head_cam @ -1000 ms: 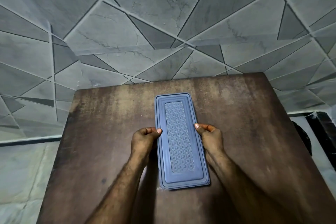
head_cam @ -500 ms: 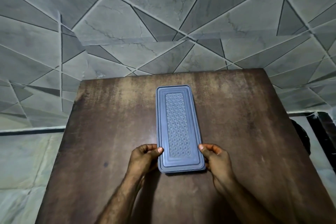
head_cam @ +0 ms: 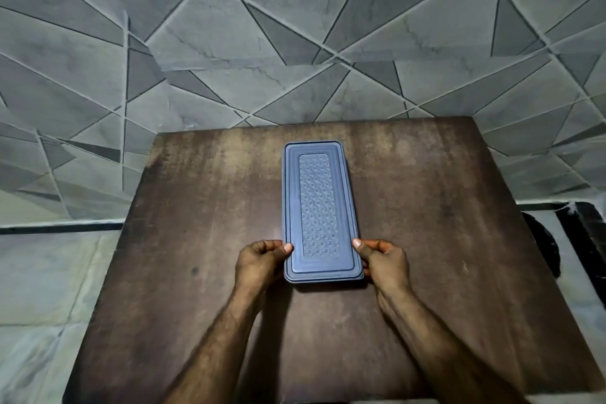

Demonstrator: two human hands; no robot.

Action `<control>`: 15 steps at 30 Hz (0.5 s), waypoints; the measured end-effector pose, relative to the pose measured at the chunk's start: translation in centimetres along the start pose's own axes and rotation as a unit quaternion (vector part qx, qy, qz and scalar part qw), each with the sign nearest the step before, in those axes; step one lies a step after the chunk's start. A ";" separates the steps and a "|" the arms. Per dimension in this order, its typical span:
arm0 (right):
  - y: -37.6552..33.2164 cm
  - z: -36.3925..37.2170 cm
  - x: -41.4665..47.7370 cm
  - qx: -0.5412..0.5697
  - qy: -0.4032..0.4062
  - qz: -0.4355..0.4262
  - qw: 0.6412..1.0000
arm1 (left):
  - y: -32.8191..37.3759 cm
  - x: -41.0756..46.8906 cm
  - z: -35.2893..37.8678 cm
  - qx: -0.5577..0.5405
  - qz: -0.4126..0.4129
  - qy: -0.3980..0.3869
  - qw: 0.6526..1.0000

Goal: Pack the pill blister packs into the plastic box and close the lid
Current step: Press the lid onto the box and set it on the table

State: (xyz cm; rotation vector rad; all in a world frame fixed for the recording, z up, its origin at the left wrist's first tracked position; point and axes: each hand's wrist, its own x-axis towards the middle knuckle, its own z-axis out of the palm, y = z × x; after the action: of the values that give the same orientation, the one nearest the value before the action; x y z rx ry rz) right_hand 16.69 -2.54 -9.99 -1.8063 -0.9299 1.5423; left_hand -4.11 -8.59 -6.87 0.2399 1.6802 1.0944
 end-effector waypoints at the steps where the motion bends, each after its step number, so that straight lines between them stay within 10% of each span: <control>1: -0.2 -0.2 -0.7 -0.002 -0.001 0.002 1.000 | -0.2 -0.5 -0.1 -0.005 -0.003 -0.007 1.000; 15: 1.2 -0.5 -4.1 0.105 -0.005 0.050 0.993 | -3.5 -1.6 -0.6 -0.033 -0.019 0.031 0.999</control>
State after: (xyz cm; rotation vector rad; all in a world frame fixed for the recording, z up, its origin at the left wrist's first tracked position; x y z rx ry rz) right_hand 16.95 -6.56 -8.54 -1.7194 -0.6625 1.6446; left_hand -2.78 -11.86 -8.42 0.1315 1.6938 1.1379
